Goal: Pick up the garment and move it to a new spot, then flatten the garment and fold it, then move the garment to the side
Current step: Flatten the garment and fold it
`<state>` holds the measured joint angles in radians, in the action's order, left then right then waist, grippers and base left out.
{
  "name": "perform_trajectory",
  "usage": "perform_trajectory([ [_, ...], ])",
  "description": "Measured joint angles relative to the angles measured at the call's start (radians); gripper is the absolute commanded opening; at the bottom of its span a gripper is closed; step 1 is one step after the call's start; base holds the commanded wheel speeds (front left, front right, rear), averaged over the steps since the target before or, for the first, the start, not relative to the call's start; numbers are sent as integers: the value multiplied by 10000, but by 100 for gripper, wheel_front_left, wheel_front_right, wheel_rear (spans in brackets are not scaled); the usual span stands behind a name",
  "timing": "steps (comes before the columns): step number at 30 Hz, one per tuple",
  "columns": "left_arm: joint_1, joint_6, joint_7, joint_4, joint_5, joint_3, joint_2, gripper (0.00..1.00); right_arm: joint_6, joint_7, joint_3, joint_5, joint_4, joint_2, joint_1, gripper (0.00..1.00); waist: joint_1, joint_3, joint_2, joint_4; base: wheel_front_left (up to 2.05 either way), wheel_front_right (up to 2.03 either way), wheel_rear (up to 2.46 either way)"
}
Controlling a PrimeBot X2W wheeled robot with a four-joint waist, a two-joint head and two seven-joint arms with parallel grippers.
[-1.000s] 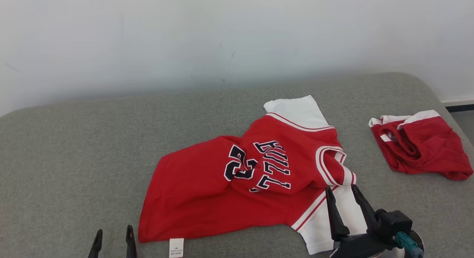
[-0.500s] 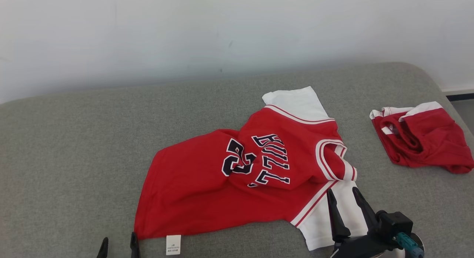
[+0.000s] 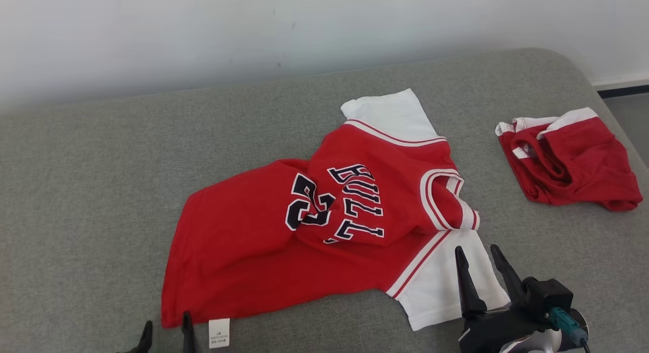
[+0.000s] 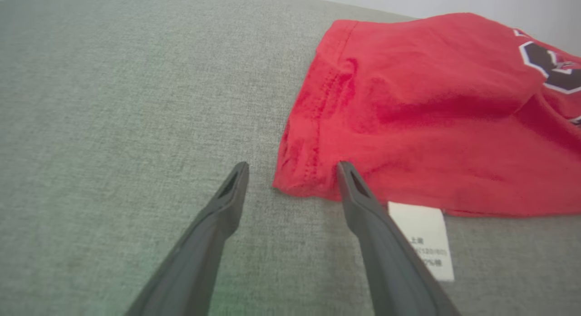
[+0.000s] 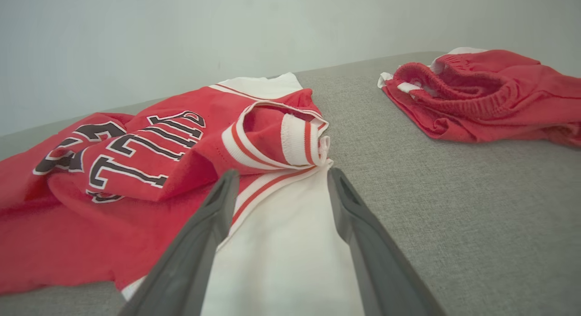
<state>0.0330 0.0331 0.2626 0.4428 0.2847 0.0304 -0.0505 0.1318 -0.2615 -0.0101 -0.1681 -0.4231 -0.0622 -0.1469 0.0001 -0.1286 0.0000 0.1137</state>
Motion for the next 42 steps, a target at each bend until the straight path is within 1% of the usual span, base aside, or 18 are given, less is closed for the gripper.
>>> perform_trajectory([
  [5, 153, 255, 2, 422, 230, -104, 0, 100, 0, 0, 8, 35, -2, -36, -82, 100, 0, -103, 1, 175, 0, 0, 0],
  [10, 316, 372, 6, 698, 268, -221, 2, 100, 0, 0, 77, 84, 12, -46, -140, 100, 0, -157, 0, 318, 0, 0, 0],
  [11, 334, 368, 13, 767, 265, -219, -6, 91, 0, 0, 94, 84, 19, -48, -139, 100, 0, -161, 0, 342, 0, 0, 0],
  [12, 354, 362, 17, 846, 230, -201, -6, 63, 0, 0, 109, 84, 29, -50, -140, 100, 0, -164, 0, 366, 0, 0, 0],
  [13, 365, 353, 40, 907, 215, -184, -13, 42, 0, 0, 128, 84, 29, -58, -140, 100, -1, -164, 0, 388, 0, 0, 0],
  [14, 383, 284, 44, 972, 213, -161, -23, 13, 0, 0, 159, 84, 27, -67, -140, 100, 0, -161, 0, 405, 0, 0, 0],
  [15, 402, 267, 44, 1016, 176, -104, -21, 0, 0, 0, 205, 86, 25, -71, -137, 100, 0, -152, 0, 416, 0, 0, 0],
  [16, 422, 192, 44, 1055, 161, -58, -13, 0, 0, 0, 238, 96, 21, -71, -135, 100, 0, -139, 0, 424, 0, 0, 0],
  [20, 442, 178, 38, 1076, 268, -38, -12, 0, 0, 0, 403, 125, -79, -54, -89, 100, -1, -33, 0, 421, 0, 0, 0],
  [25, 303, 109, 29, 947, 207, -59, -4, 0, 0, 0, 752, 307, -606, -46, 85, 100, -1, 145, 0, 358, 0, 0, 0],
  [30, 239, 107, 2, 907, 311, -125, 0, 0, 0, -2, 945, 307, -1363, -31, 92, 100, 0, 250, 0, 272, 0, 0, 0],
  [34, 186, 50, 2, 926, 322, -79, 2, 0, 0, 0, 1035, 309, -2240, -21, 46, 100, -1, 256, 0, 216, 0, 0, 0],
  [40, 199, -58, 2, 853, 297, -15, 0, 0, 0, -36, 1051, 384, -3191, 10, -409, 100, 0, 162, 0, 161, 0, 0, 0],
  [41, 205, -69, 2, 842, 290, -21, 0, 0, 0, -40, 1016, 364, -3258, 10, -464, 68, -1, 151, 0, 150, 0, 0, 0],
  [42, 205, -69, 2, 842, 290, -21, 0, 0, 0, -40, 1016, 364, -3258, 10, -464, 32, -1, 151, 0, 150, 0, 0, 0],
])
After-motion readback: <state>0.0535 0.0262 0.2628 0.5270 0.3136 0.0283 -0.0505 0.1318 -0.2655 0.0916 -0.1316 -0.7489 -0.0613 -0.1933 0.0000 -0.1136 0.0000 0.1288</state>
